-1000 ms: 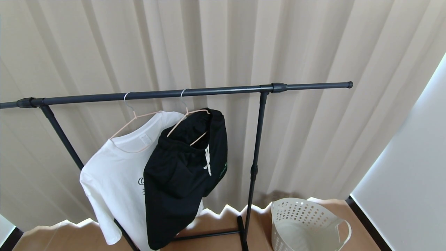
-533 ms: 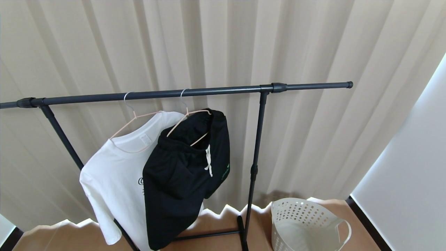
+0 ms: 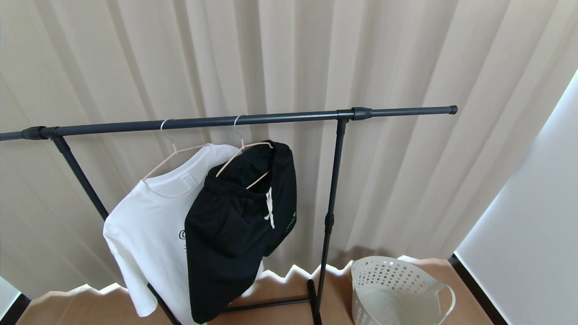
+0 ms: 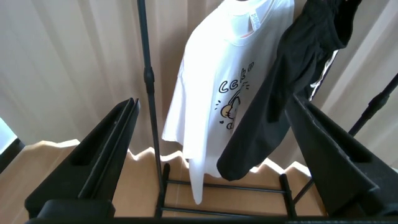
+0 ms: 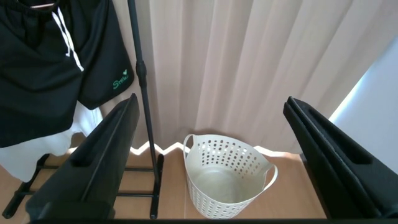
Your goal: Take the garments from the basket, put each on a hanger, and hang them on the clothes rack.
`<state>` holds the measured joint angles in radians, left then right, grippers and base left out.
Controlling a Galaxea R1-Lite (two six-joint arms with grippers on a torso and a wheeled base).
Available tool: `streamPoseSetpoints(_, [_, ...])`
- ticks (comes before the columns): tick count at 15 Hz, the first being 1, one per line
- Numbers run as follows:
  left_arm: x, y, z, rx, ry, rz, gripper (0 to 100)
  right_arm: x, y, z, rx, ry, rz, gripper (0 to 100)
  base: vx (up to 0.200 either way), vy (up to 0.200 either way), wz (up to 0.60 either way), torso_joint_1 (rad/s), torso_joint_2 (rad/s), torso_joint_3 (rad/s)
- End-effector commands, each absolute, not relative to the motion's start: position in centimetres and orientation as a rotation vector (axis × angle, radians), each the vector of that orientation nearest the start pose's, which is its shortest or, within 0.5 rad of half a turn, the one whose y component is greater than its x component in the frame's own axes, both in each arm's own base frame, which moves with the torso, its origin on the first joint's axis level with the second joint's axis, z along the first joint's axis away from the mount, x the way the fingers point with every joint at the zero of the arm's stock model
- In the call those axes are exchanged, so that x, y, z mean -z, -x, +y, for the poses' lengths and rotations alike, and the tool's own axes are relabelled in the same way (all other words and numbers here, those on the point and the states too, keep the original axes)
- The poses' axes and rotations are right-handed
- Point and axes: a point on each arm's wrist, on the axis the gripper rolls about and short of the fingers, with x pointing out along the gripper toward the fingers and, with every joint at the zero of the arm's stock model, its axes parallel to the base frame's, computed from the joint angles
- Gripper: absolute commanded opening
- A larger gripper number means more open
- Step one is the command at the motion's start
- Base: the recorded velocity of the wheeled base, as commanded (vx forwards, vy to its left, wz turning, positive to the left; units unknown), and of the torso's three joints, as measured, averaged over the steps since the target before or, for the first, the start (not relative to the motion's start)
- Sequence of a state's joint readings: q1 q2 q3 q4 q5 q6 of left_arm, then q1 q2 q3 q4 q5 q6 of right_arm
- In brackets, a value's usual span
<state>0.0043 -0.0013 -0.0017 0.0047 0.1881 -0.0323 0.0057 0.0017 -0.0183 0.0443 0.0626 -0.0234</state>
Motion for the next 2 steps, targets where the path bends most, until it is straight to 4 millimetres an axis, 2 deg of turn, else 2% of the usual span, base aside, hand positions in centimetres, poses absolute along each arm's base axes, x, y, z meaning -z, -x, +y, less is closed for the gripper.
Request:
streamPoseSetpoints(1, [-7.54,2.33,0.41,-0.193,0.033,0.0,100,-7.6,2.42,0.13,-0.071,0.025,0.027,100,0.0,0.0,0.0,0.0,0.0,0.0])
streamPoseSetpoints(2, [-7.54,2.33,0.41,-0.193,0.032,0.0,100,-7.6,2.42,0.13,-0.071,0.025,0.027,100,0.0,0.0,0.0,0.0,0.0,0.0])
